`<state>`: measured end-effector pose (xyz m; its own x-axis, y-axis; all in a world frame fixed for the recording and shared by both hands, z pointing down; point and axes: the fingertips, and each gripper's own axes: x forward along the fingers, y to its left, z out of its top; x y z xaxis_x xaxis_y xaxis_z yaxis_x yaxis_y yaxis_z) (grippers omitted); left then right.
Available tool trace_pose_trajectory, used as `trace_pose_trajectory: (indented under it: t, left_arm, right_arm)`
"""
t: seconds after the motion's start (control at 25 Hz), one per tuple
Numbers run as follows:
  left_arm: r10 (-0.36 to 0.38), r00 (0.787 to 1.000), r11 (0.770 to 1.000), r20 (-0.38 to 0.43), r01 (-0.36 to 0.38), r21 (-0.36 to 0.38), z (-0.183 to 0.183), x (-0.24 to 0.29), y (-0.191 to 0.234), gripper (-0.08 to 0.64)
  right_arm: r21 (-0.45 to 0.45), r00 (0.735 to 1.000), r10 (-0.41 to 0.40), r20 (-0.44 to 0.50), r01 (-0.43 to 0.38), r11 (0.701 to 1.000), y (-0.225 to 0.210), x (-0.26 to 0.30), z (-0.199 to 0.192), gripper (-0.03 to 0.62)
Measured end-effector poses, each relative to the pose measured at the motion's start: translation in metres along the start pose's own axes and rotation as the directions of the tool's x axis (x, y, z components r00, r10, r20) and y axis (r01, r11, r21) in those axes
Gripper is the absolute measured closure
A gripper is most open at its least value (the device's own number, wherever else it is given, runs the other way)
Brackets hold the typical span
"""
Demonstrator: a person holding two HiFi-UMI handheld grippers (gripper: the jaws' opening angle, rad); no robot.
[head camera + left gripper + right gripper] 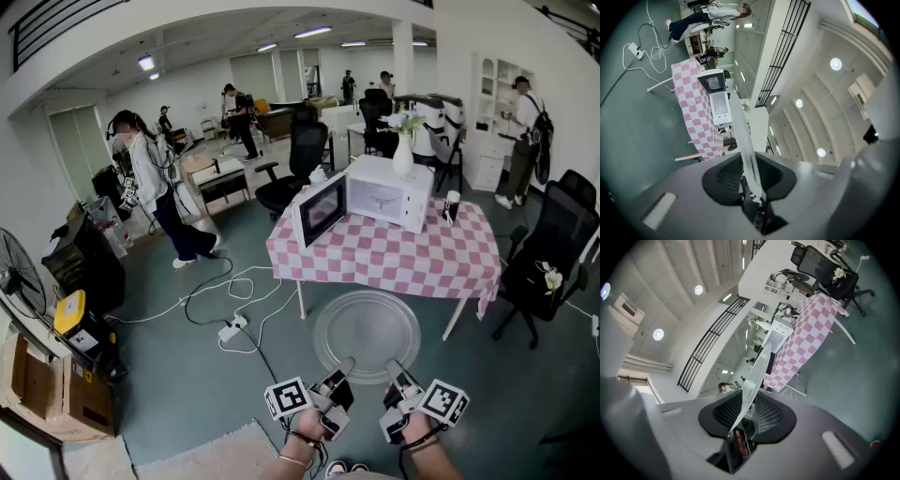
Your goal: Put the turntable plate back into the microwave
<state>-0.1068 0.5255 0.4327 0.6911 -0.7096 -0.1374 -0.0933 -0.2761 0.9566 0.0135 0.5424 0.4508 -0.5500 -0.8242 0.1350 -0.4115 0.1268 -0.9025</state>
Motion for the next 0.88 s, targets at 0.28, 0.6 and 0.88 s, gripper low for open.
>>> trace_pose_trajectory:
  t: [0.28,0.6,0.88]
  left_arm:
    - [0.015,1.000,0.998,0.013,-0.014,-0.058,-0.006,-0.007,0.000,0.499]
    - [0.003,1.000,0.999,0.015,-0.002,-0.052,-0.009,-0.011,-0.002,0.502]
    - [0.002,1.000,0.996,0.032,0.001,-0.093,-0.002,-0.015,0.001,0.502]
  right_arm:
    - [-0.006,1.000,-0.004,-0.006,0.004,1.000,0.010,0.002,-0.002,0.503]
    - [-0.045,0.999,0.048,-0.009,-0.048,0.998,0.016,0.000,-0.005,0.503]
    - [-0.076,0.999,0.026,-0.030,-0.028,0.997,0.017,0.008,-0.012,0.502]
